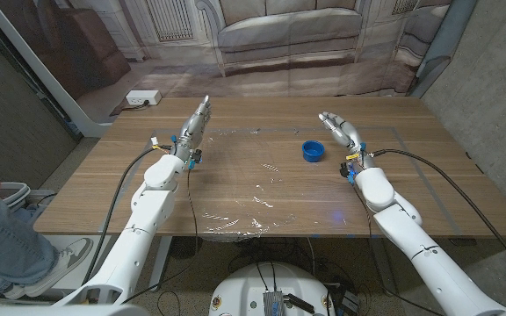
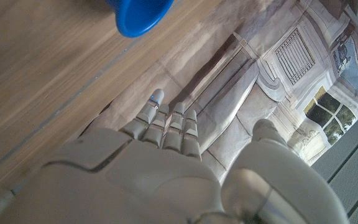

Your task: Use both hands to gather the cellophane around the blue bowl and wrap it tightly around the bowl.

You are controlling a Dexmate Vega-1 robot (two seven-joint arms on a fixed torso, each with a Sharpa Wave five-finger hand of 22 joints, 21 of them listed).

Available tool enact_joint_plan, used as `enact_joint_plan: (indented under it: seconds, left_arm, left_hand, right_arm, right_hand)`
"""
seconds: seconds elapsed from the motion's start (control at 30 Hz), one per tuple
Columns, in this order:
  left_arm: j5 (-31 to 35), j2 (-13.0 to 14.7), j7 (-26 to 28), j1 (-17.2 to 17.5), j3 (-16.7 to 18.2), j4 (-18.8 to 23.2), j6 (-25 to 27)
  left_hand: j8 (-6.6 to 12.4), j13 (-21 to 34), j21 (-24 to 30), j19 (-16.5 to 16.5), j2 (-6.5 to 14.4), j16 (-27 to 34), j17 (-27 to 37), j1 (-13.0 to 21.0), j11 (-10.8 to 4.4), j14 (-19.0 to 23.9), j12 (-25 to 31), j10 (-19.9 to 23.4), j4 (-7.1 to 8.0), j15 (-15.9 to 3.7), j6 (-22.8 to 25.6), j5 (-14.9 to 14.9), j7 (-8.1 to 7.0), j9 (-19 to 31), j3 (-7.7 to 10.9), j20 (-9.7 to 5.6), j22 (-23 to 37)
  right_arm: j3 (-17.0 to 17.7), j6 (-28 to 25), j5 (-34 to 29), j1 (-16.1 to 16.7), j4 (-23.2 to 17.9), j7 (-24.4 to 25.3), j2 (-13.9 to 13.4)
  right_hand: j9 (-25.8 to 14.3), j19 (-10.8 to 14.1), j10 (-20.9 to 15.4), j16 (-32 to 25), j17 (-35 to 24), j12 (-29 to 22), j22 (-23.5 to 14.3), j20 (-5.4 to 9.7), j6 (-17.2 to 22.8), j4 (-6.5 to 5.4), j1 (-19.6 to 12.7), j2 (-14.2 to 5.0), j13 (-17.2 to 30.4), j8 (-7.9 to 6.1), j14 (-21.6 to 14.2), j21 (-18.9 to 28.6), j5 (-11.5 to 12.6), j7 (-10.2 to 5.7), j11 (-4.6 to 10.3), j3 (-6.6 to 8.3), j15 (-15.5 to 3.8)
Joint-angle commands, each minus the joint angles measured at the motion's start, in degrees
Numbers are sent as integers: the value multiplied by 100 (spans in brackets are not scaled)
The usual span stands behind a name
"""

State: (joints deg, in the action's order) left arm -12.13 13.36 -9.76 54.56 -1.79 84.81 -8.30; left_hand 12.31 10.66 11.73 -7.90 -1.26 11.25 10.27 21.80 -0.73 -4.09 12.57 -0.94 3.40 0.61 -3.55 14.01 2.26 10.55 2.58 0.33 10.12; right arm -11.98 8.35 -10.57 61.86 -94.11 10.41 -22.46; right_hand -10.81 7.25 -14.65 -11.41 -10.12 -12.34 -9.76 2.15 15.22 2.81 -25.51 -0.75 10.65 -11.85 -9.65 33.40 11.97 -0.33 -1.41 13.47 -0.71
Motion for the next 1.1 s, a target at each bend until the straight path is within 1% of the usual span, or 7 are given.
enact_joint_plan:
  seconds: [0.03,0.33,0.43,0.53,0.83,0.9,1.1]
  left_arm:
    - [-37,26,-106,18,20,54,-1]
    - [-88,21,-118,90,59,120,78]
    - [-145,-1,-145,98,79,108,97]
    - [-198,-33,-157,115,101,103,106]
    - [-322,-122,-207,163,162,37,16]
    - [-342,-128,-213,181,178,47,19]
    - [-402,-154,-228,249,231,104,-9]
  left_hand:
    - [27,20,1,-18,-7,-2,8,83,9,14,22,27,-39,-3,50,19,-10,6,9,72,20]
    - [55,22,4,1,7,14,11,163,32,95,33,97,-75,14,179,4,-9,8,16,106,24]
    - [55,23,7,13,13,21,12,179,46,125,39,125,-80,26,201,-2,-5,9,17,117,26]
    - [63,24,-14,-38,27,36,16,194,68,187,54,188,-82,21,260,-14,-11,10,15,90,28]
    - [73,25,-10,-29,48,40,20,200,69,227,59,232,-76,45,329,-28,-4,12,10,75,30]
    - [74,26,-9,-25,53,41,21,201,71,236,65,257,-74,48,344,-32,-6,13,9,69,30]
    - [75,26,-8,-20,70,51,24,200,77,285,69,294,-67,70,384,-43,23,14,4,64,31]
  right_arm:
    - [-261,-785,-799,40,-375,244,-203]
    - [-436,-1188,-1179,14,-515,334,-314]
    - [-486,-1298,-1282,2,-555,346,-349]
    - [-550,-1458,-1433,-17,-593,387,-371]
    - [-725,-1948,-1789,-83,-741,305,-485]
    - [-759,-1986,-1813,-110,-744,259,-511]
    - [-906,-2149,-2011,-221,-739,134,-606]
  right_hand:
    - [-33,32,41,50,-17,13,-7,210,-99,130,-195,5,8,30,26,-67,-45,0,28,44,2]
    - [-43,-111,287,105,-25,86,-11,115,-252,313,-382,121,18,75,270,-253,-80,-75,6,28,94]
    - [-45,-73,300,97,-25,82,-12,135,-286,352,-435,133,20,81,271,-262,-75,-83,-4,36,91]
    - [-48,42,176,36,-29,9,-17,197,-246,474,-590,226,30,46,147,-297,-54,-47,-83,35,26]
    - [-51,-54,223,79,-32,17,-20,186,-253,546,-689,329,36,44,256,-414,5,1,-114,18,42]
    - [-52,-89,269,83,-36,32,-20,166,-283,548,-698,336,37,53,284,-446,19,-29,-127,16,51]
    - [-56,-54,171,53,-36,-19,-23,157,-159,564,-755,363,39,2,236,-503,63,-206,11,16,-19]
